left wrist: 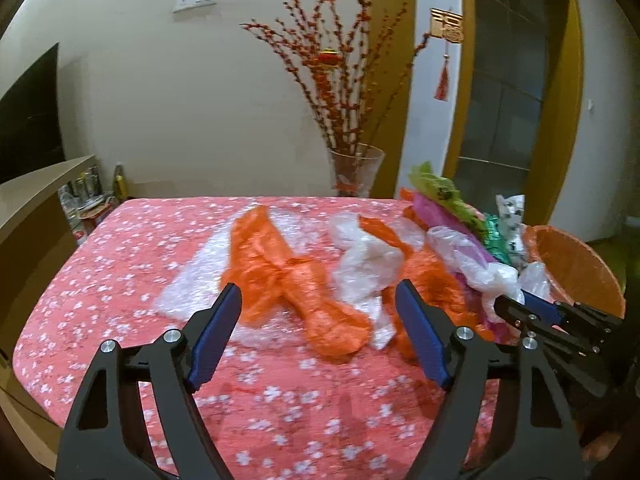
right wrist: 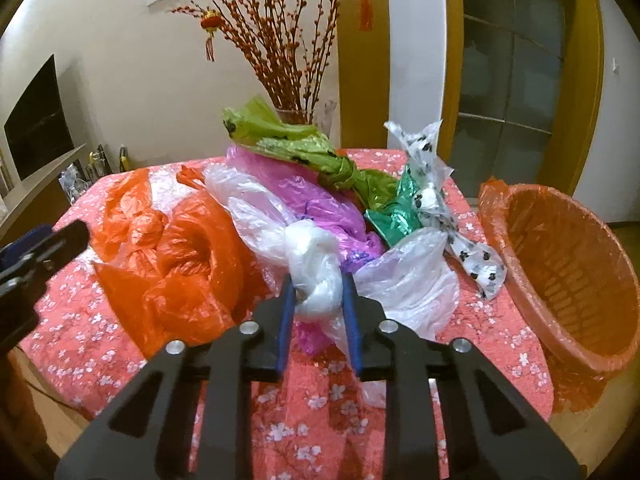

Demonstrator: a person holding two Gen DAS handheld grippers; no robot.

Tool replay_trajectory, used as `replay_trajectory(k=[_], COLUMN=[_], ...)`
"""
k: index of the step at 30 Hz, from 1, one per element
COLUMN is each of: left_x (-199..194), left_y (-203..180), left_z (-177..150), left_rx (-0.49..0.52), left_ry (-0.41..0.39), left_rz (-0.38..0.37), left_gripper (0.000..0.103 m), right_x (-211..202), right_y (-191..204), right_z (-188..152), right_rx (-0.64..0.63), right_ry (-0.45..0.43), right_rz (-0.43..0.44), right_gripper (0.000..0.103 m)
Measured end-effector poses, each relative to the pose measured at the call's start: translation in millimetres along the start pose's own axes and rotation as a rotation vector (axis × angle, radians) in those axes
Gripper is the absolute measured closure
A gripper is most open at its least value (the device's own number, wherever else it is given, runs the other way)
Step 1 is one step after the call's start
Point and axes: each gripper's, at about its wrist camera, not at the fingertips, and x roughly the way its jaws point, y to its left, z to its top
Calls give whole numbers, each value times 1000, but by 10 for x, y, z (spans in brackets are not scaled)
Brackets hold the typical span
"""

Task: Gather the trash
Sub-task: 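Grasp the white knotted bag with the right tool while the left tool approaches the orange bag, then grasp the orange bag with the left tool while the right tool lifts the white bag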

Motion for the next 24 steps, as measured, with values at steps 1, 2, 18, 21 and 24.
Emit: replay_trajectory(k=[1,2,18,21,24], left_x=[17,46,624,678,640], left_y=[-26,-74,-437,-457,-472], left_z=[12,27,-9,-37,-40], left_rx=[4,13,84,78,80], left_ry=[3,7,198,214,206], left_rz=[-8,-20,-149,-179,-221], left_gripper=[27,28,46,58,78], right_x=[-36,-87,-551,-558,-561], right_y=[-15,-39,-425,-449,-453], right_z=[-1,-3,-53,-67,-68], right_rx=[3,7,74,79,85], right_ry=[-7,-17,-73,-73,-74], right_rz=[0,-3,-52,-54,-58], right_gripper=[81,81,81,81,81])
